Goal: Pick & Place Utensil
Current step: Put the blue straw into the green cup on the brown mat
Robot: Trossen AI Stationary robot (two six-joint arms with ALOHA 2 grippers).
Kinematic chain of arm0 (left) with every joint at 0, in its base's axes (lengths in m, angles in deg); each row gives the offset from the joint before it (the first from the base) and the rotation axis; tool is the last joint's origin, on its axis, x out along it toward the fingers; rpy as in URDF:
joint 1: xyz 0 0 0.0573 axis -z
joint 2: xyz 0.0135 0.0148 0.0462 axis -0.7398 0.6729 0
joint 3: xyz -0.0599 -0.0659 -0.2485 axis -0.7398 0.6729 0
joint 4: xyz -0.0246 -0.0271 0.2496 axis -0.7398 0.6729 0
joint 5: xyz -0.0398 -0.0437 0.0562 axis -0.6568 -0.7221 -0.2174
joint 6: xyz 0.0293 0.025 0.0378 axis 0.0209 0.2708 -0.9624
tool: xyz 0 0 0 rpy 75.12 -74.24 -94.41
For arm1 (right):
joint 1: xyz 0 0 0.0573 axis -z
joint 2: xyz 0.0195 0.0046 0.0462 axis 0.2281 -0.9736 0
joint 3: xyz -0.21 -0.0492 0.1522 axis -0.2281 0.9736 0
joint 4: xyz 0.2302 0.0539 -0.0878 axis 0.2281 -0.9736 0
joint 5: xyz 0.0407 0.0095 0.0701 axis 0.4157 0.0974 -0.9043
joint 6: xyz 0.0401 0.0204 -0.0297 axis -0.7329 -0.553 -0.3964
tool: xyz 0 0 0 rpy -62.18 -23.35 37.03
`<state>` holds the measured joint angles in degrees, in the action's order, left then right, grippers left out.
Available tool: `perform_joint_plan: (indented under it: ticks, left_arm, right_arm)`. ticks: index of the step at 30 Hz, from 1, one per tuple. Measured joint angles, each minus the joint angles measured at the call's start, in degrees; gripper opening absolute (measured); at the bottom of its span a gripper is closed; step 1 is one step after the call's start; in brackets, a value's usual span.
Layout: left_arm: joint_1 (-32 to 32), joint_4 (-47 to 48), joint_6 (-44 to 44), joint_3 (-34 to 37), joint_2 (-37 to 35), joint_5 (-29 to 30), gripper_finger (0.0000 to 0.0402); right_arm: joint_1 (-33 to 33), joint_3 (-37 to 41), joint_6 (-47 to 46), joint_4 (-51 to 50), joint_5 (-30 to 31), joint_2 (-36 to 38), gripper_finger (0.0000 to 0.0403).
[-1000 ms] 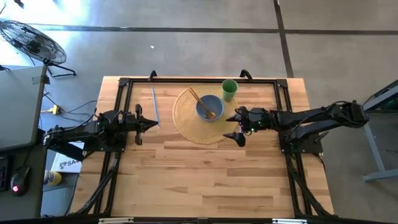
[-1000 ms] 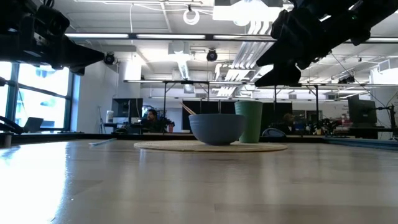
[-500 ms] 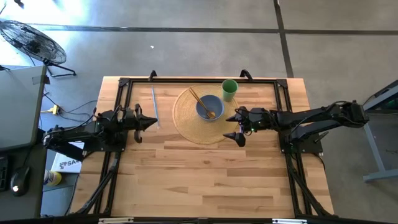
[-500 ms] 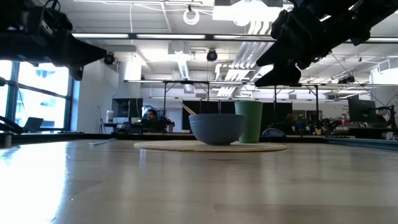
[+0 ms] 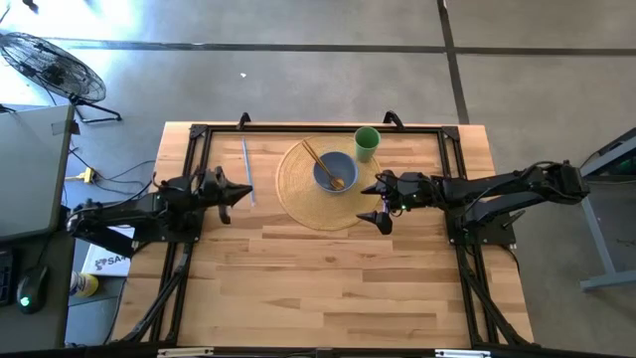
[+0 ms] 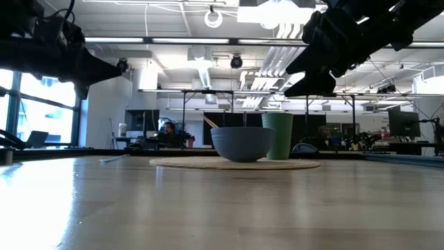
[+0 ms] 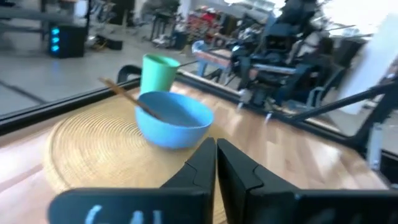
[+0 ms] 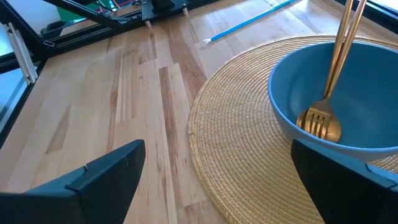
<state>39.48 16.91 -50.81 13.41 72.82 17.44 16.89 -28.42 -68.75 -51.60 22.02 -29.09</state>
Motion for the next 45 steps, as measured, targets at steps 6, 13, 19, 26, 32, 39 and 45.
perform_joint_plan:
  ticks: [6,13,19,26,32,39,45]
  left_arm:
    - [-0.02,-2.65,2.28,0.00,5.42,5.04,0.0091]
    - [0.00,-11.60,7.13,0.00,16.20,7.16,0.0193]
    - [-0.02,-16.56,12.18,-0.08,28.19,14.36,0.0206]
    - [0.00,-19.33,15.75,-5.25,41.36,19.60,0.0207]
    - [-0.02,-18.93,21.33,-8.09,51.66,26.16,0.0207]
    - [-0.02,-18.70,25.58,-10.20,60.12,33.04,0.0207]
    - [-0.02,-18.47,29.26,-11.23,65.62,38.21,0.0207]
  right_arm:
    - [0.01,0.00,0.01,0.01,-0.02,0.00,0.0397]
    - [0.00,0.00,0.02,0.01,-0.02,0.00,0.0397]
    - [0.00,0.00,0.02,0.01,-0.02,0.00,0.0397]
    - [0.00,0.00,0.02,0.01,-0.02,-0.02,0.0397]
    - [0.02,0.00,0.02,0.21,-0.02,-0.02,0.0397]
    - [0.00,0.00,0.02,0.19,-0.02,-0.02,0.0397]
    - [0.00,0.00,0.02,0.21,-0.02,-0.02,0.0397]
